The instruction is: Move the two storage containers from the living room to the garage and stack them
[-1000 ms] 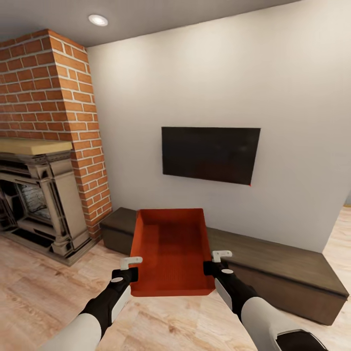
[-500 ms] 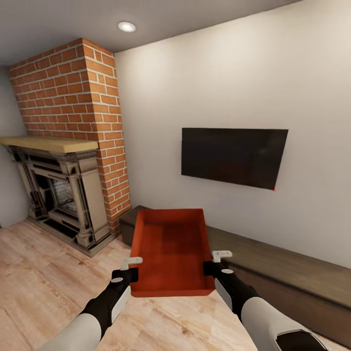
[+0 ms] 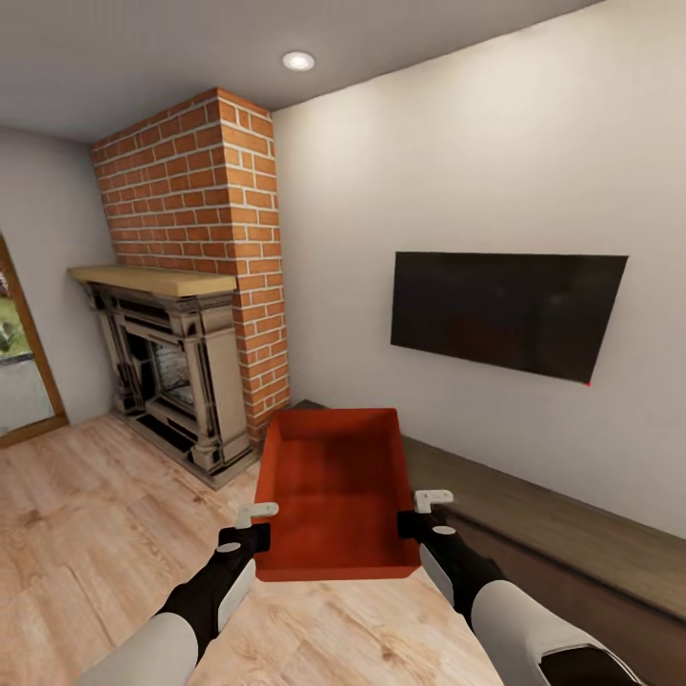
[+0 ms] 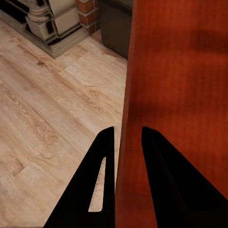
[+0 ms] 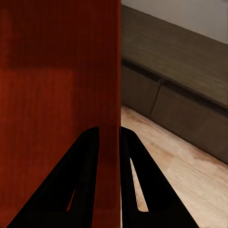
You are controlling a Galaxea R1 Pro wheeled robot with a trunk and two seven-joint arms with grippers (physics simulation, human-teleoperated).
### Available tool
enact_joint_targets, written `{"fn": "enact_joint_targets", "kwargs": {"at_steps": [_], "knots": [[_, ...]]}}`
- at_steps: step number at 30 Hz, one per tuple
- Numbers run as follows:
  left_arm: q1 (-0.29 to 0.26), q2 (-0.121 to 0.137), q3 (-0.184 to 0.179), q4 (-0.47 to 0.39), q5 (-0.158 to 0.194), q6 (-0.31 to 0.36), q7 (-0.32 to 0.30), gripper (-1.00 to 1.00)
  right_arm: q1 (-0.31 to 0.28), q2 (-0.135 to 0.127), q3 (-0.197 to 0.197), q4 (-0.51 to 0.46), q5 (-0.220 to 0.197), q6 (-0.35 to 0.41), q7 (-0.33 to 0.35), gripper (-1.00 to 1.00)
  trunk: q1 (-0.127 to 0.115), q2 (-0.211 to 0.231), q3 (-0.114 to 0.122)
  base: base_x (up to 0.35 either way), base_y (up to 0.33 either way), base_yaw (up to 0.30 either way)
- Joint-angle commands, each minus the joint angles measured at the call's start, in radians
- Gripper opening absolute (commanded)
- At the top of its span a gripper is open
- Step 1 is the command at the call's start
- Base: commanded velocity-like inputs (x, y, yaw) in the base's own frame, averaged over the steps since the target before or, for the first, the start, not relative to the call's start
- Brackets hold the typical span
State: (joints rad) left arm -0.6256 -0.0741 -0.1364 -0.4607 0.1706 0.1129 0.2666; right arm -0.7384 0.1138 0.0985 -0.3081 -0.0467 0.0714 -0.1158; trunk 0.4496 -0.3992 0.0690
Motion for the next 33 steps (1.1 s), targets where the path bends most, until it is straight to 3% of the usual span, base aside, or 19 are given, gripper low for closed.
{"fn": "enact_joint_targets", "kwargs": {"at_steps": [1,33], "knots": [[0.000,0.015,0.050,0.001,0.010,0.007,0.016,-1.00,0.000,-0.002,0.003,-0.006,0.008,-0.004,-0.005,-1.00,0.000,-0.001,0.000,0.000,0.000,0.264],[0.000,0.016,0.050,0.000,0.010,0.007,0.017,-1.00,0.000,-0.002,0.003,-0.005,0.007,-0.004,-0.005,-1.00,0.000,-0.001,0.012,0.000,0.000,0.264]]}}
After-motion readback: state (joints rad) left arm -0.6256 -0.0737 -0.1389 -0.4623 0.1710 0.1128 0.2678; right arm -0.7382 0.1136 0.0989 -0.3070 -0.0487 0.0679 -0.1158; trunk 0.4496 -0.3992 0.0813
